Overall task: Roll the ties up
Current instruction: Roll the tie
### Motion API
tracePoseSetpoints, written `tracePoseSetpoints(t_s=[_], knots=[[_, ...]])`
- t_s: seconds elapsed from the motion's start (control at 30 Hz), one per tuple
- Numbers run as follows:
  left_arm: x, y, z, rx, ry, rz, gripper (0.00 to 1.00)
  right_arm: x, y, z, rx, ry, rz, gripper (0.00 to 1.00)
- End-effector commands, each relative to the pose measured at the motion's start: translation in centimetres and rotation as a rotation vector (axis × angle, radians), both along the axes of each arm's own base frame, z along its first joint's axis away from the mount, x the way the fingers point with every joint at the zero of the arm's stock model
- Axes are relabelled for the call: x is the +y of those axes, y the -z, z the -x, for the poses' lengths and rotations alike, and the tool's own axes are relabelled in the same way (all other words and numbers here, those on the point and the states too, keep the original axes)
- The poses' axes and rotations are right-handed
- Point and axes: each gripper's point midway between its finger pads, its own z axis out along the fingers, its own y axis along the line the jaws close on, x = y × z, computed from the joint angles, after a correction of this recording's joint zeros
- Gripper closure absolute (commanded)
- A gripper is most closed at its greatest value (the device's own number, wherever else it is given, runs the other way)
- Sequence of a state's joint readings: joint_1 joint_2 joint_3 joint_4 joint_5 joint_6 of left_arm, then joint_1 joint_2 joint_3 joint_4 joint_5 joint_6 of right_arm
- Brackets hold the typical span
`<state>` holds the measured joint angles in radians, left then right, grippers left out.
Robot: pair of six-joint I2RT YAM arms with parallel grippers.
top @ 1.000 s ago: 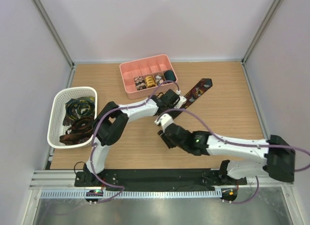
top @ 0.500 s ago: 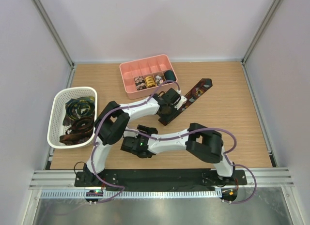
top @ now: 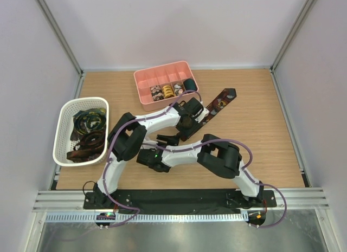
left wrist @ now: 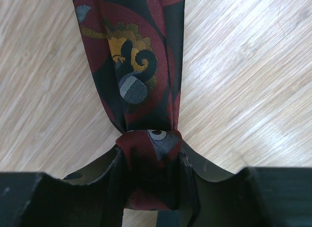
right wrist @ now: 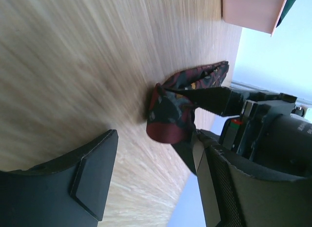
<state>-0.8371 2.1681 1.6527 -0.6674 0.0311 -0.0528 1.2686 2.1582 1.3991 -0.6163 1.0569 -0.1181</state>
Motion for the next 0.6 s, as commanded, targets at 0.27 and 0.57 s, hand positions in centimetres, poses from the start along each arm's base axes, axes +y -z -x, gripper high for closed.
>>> tracePoseSetpoints(t_s=[0.27,0.57], knots=[[6.0,5.1,7.7,0.363,-0.033,-0.251,0.83,-0.5,0.6,-2.0,-0.016,0.015,0.015,0.31],[6.1,4.0,8.1,0.384,-0.053,-0.253,0.81,-1.7,2.1,-2.5,0.011,0.060,0.023,0.39]])
